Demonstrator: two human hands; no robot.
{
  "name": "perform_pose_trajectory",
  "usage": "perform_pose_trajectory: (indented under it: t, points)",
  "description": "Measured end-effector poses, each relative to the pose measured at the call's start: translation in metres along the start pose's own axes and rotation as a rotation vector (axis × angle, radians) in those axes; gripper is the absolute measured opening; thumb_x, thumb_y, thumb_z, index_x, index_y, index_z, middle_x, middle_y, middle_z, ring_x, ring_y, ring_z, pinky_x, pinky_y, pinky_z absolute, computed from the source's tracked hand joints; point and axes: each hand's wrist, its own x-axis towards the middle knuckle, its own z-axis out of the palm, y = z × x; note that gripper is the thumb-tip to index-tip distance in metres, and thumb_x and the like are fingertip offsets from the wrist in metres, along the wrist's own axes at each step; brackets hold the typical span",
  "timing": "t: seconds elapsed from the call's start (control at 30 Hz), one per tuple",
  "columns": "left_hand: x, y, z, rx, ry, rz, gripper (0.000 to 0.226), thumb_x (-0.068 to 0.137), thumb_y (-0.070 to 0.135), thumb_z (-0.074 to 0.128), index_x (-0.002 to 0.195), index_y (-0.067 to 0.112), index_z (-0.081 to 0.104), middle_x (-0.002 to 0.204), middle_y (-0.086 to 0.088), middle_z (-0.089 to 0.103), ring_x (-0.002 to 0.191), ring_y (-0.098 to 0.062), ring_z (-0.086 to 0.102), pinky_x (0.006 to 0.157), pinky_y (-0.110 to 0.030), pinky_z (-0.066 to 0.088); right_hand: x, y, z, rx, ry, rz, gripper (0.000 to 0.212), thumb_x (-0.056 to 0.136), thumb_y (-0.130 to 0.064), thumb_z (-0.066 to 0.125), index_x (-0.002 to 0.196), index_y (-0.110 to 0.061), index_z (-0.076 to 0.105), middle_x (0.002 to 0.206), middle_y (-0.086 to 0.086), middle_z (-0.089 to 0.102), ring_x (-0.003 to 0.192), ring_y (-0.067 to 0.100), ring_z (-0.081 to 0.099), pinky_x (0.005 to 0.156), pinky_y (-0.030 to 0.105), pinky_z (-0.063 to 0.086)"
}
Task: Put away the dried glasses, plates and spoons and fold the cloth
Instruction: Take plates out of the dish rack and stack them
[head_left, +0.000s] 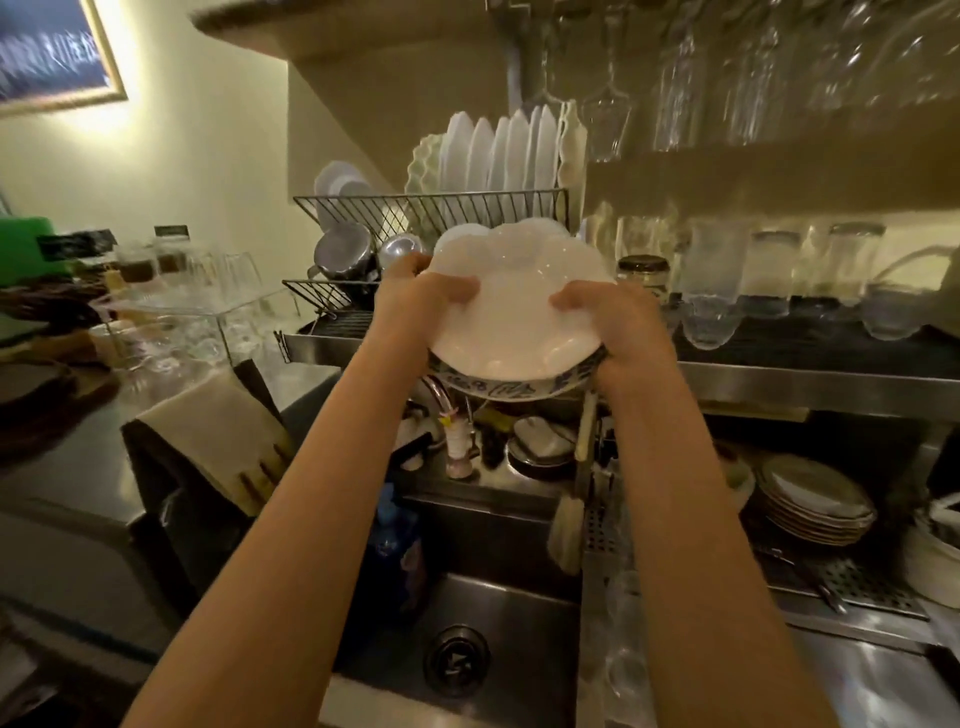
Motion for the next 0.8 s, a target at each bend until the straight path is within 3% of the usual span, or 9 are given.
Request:
perform_pose_trajectory:
  t: [0.1,0.23,0.37,0.47,0.6,0.67,0.8]
  points:
    - [0.024,0.004,-0.004,-0.027,0.030,0.031,0.047,0.076,0.006,0.067,0.120,0.011,0.050,0.118,-0.013,0.055,0.102,-0.033,0.058,0.082,-0.046,0.053,0.019,-0.005,0.015,-0.010,-0.029,-0.055,0.046,0.072,0.004,0.066,0.115,-0.005,0.054,0.102,0.011,0.063,0.091,0.028,0.061,0.076,0.041,0.055]
    - [0.046,0.007,-0.005,-0.045,0.042,0.047,0.052,0.075,0.006,0.066,0.124,0.010,0.050,0.118,-0.010,0.055,0.099,-0.029,0.057,0.076,-0.039,0.053,0.040,-0.009,0.028,-0.001,-0.023,-0.090,0.052,0.069,0.007,0.069,0.117,-0.003,0.053,0.111,0.014,0.062,0.096,0.032,0.062,0.083,0.047,0.054]
    - [0.067,0.009,-0.010,-0.063,0.031,0.084,0.037,0.076,0.003,0.065,0.110,0.010,0.055,0.095,-0.002,0.058,0.076,-0.015,0.057,0.054,-0.023,0.046,0.057,-0.008,0.043,0.020,-0.029,-0.126,0.037,0.068,0.009,0.068,0.096,-0.012,0.057,0.090,0.004,0.063,0.084,0.025,0.062,0.074,0.039,0.056]
    - [0.082,0.014,-0.014,-0.090,0.016,0.109,0.034,0.074,-0.002,0.065,0.106,0.007,0.058,0.087,-0.001,0.060,0.071,-0.013,0.057,0.047,-0.018,0.048,0.067,-0.006,0.056,0.053,0.028,-0.148,0.041,0.067,0.008,0.069,0.100,-0.012,0.056,0.098,0.007,0.064,0.087,0.026,0.063,0.076,0.040,0.056]
    - [0.106,0.018,-0.021,-0.113,0.004,0.127,0.045,0.072,0.001,0.069,0.116,0.003,0.058,0.102,-0.010,0.064,0.081,-0.021,0.062,0.066,-0.029,0.055,0.080,-0.007,0.077,0.081,0.088,-0.197,0.041,0.066,0.008,0.070,0.098,-0.012,0.056,0.099,0.007,0.064,0.090,0.027,0.063,0.078,0.042,0.056]
    - [0.120,0.021,-0.026,-0.096,0.000,0.129,0.046,0.070,0.006,0.072,0.114,0.006,0.058,0.108,-0.011,0.064,0.091,-0.026,0.064,0.075,-0.037,0.056,0.086,-0.008,0.087,0.079,0.120,-0.220,0.047,0.065,0.007,0.070,0.108,-0.009,0.056,0.103,0.007,0.063,0.091,0.027,0.063,0.078,0.042,0.056]
    - [0.148,0.027,-0.036,-0.006,-0.048,0.206,0.036,0.071,0.017,0.073,0.102,0.016,0.054,0.099,-0.003,0.062,0.091,-0.024,0.062,0.080,-0.042,0.055,0.099,-0.010,0.112,0.101,0.206,-0.262,0.058,0.066,0.006,0.070,0.119,-0.009,0.052,0.110,0.007,0.062,0.095,0.027,0.062,0.083,0.044,0.055]
